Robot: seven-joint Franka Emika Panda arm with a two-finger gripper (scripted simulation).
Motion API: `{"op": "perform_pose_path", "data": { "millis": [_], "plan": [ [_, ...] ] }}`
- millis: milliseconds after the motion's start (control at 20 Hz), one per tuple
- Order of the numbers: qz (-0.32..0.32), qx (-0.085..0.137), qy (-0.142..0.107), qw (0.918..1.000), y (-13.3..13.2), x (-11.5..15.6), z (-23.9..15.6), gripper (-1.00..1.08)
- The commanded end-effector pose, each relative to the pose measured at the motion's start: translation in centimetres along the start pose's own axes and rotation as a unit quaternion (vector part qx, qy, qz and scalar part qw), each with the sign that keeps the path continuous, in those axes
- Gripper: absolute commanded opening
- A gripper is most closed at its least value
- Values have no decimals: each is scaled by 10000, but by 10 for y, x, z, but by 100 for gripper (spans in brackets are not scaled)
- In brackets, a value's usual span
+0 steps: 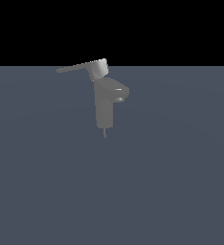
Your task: Turn on the faucet by rotating a designated handle.
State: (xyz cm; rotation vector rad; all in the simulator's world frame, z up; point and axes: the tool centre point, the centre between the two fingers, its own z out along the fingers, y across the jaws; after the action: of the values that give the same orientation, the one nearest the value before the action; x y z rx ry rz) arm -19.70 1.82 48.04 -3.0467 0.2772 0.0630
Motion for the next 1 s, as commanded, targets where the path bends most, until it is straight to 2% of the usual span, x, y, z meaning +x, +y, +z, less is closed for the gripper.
{"op": "perform_pose_path", "data": {
  "millis": [0,450,700,950],
  "plan": [
    [256,49,-66,9996,-6,14,2,-100],
    [1293,121,-319,9910,-32,69,18,-100],
    [1880,85,-440,9811,-47,100,32,-100],
    [2466,-1,-533,9676,-64,129,51,-100]
  ]
}}
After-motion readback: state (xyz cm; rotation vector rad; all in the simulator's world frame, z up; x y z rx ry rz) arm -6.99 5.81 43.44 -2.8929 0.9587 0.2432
